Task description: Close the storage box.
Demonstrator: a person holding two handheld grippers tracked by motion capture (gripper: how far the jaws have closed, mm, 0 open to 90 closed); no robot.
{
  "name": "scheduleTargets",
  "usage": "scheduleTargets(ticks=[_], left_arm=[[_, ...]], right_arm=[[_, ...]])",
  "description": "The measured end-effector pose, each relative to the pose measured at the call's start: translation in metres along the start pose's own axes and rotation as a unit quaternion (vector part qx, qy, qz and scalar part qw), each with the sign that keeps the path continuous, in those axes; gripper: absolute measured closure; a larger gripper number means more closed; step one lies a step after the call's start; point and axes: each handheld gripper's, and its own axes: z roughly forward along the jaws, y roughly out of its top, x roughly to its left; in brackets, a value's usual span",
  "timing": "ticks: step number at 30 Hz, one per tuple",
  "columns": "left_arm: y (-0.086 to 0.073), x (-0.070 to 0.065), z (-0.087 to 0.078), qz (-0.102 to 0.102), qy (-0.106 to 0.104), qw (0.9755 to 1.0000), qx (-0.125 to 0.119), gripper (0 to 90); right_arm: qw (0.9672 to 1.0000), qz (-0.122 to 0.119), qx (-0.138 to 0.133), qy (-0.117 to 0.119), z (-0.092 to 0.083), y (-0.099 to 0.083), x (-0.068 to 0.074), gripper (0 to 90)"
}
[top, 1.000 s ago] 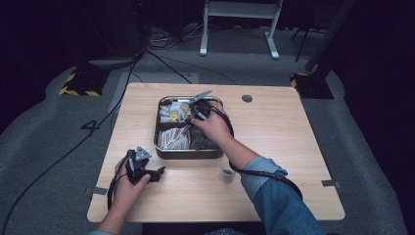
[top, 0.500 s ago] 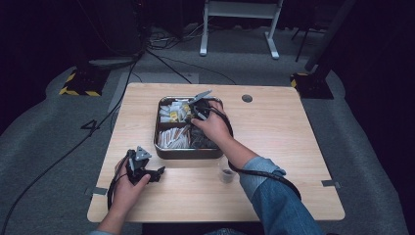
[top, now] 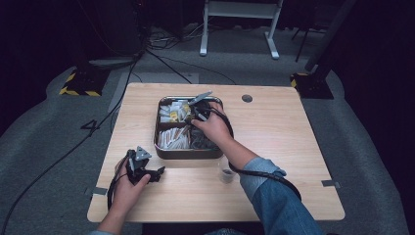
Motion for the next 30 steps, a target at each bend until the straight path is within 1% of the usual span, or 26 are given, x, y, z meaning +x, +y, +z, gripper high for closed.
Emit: scheduleTargets(ticks=[4, 5, 8, 14, 19, 22, 26, 30], left_arm=[[0.0, 0.0, 0.0, 0.0, 0.0, 1.0, 0.0, 11.9], [0.0, 0.0, 0.0, 0.0, 0.0, 1.0, 0.0, 11.9], [0.0, 0.0, 0.0, 0.0, 0.0, 1.0, 0.0, 11.9], [0.0, 0.0, 0.0, 0.0, 0.0, 1.0, 0.001, 11.9], [0.0, 0.0, 0.0, 0.0, -0.001, 1.0, 0.001, 11.9], [0.0, 0.0, 0.0, 0.001, -0.001, 1.0, 0.001, 11.9], [0.0, 0.001, 0.0, 0.003, -0.001, 1.0, 0.001, 11.7], [0.001, 0.001, 0.0, 0.004, -0.004, 1.0, 0.001, 11.4]], right_arm=[[1.0, 0.005, -0.004, 0.003, 0.0, -0.001, 0.0, 57.8], [0.9999, 0.007, -0.007, 0.002, -0.001, -0.001, -0.001, 56.1], [0.9993, 0.019, -0.03, 0.007, -0.006, 0.002, -0.002, 48.9], [0.9982, 0.02, -0.055, 0.015, -0.02, 0.005, -0.001, 45.9], [0.9956, 0.022, -0.088, 0.026, -0.04, 0.007, -0.004, 44.9], [0.9943, 0.027, -0.099, 0.027, -0.053, 0.005, -0.006, 43.9], [0.9921, 0.034, -0.117, 0.028, -0.074, -0.002, -0.011, 43.4], [0.9912, 0.031, -0.126, 0.025, -0.095, -0.012, -0.016, 42.5]])
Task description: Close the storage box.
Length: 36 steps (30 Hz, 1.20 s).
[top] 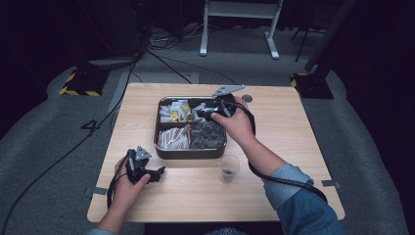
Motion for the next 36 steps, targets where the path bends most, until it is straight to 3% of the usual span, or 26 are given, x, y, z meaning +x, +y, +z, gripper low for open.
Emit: scheduleTargets(ticks=[5, 12, 19, 22, 24, 25, 32, 36], left_arm=[[-0.001, 0.0, -0.001, 0.0, -0.001, 1.0, 0.001, 11.5], [-0.003, 0.0, -0.003, 0.001, -0.002, 1.0, 0.0, 12.4], [-0.008, 0.005, -0.008, 0.008, -0.009, 0.9999, -0.001, 15.0], [-0.008, 0.005, -0.008, 0.01, -0.01, 0.9999, -0.001, 14.9], [-0.008, 0.005, -0.008, 0.01, -0.009, 0.9999, -0.001, 14.9], [-0.008, 0.005, -0.008, 0.01, -0.009, 0.9999, -0.001, 14.9], [-0.008, 0.005, -0.008, 0.009, -0.01, 0.9999, -0.002, 14.8], [-0.008, 0.005, -0.008, 0.009, -0.01, 0.9999, -0.002, 14.8]], right_arm=[[0.9998, -0.014, -0.003, -0.015, -0.031, -0.007, -0.007, 41.8], [0.9996, 0.004, -0.017, -0.022, -0.071, -0.018, -0.022, 41.2], [0.9996, 0.007, -0.018, -0.021, -0.098, -0.031, -0.032, 40.5], [0.9994, -0.008, -0.021, -0.027, -0.11, -0.039, -0.034, 39.6], [0.998, -0.042, -0.02, -0.043, -0.121, -0.048, -0.032, 39.2], [0.9978, -0.046, -0.021, -0.043, -0.127, -0.054, -0.031, 39.2], [0.9979, -0.027, -0.015, -0.058, -0.158, -0.088, -0.04, 38.9], [0.9984, -0.013, -0.011, -0.054, -0.172, -0.105, -0.046, 38.4]])
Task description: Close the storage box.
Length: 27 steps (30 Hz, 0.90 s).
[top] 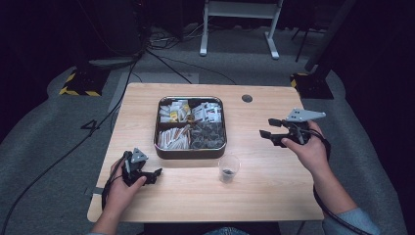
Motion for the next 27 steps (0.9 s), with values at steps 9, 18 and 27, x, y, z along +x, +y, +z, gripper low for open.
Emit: scheduleTargets(ticks=[9, 18, 27], left_arm=[[0.0, 0.0, 0.0, 0.0, 0.0, 1.0, 0.0, 14.7], [0.0, 0.0, 0.0, 0.0, 0.0, 1.0, 0.0, 14.5], [0.002, -0.001, 0.001, 0.0, 0.002, 1.0, 0.002, 13.3]], right_arm=[[0.9998, -0.002, 0.016, -0.015, -0.019, -0.037, -0.009, 38.2], [0.9984, 0.035, 0.038, -0.023, -0.024, -0.079, -0.015, 38.0], [0.9969, 0.031, 0.064, -0.033, -0.021, -0.108, -0.016, 37.0]])
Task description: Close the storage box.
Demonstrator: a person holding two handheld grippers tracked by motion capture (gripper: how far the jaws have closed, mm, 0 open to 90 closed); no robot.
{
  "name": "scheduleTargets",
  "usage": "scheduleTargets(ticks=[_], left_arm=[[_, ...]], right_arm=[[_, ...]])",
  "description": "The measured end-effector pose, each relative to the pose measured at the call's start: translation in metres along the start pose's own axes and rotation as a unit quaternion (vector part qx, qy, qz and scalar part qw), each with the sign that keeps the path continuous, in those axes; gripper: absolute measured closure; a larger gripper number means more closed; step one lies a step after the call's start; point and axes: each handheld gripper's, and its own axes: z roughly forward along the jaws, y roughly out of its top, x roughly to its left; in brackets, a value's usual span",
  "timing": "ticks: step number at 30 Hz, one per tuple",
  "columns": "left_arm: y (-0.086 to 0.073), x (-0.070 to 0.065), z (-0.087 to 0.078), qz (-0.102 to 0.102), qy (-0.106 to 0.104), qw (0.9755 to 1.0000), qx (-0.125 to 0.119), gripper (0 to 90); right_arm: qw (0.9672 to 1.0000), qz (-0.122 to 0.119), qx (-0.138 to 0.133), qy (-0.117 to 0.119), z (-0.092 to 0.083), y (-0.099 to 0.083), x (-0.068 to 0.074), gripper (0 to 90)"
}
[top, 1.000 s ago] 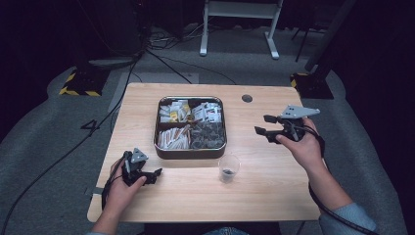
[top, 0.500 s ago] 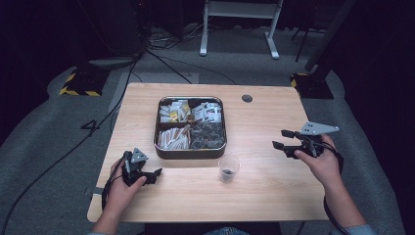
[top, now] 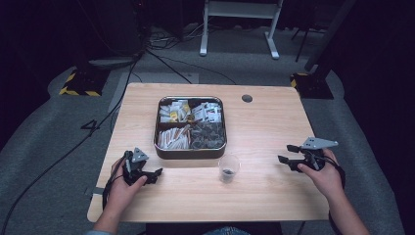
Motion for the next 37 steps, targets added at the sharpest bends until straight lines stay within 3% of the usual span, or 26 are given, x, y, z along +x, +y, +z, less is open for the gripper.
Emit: scheduleTargets(ticks=[10, 13, 17, 20, 22, 37], left_arm=[[0.0, 0.0, 0.0, 0.0, 0.0, 1.0, 0.0, 13.3], [0.0, 0.0, 0.0, 0.0, 0.0, 1.0, 0.0, 13.3], [0.0, 0.0, 0.0, 0.0, 0.0, 1.0, 0.0, 13.2], [0.0, 0.0, 0.0, 0.001, 0.0, 1.0, 0.0, 13.2], [0.0, 0.0, 0.0, 0.0, 0.0, 1.0, 0.0, 13.2], [0.0, 0.0, 0.0, 0.0, 0.0, 1.0, 0.0, 13.2]], right_arm=[[0.9995, 0.025, 0.018, -0.002, 0.015, -0.024, -0.01, 36.5], [0.9994, 0.031, 0.015, 0.007, 0.018, -0.026, -0.009, 35.1], [0.9994, 0.02, 0.026, 0.011, 0.024, -0.028, -0.005, 32.2], [0.9984, -0.001, 0.056, 0.006, 0.03, -0.031, -0.004, 23.0], [0.9988, -0.002, 0.049, 0.006, 0.034, -0.033, -0.004, 13.9], [0.9984, 0.001, 0.056, 0.004, 0.039, -0.031, -0.003, 5.6]])
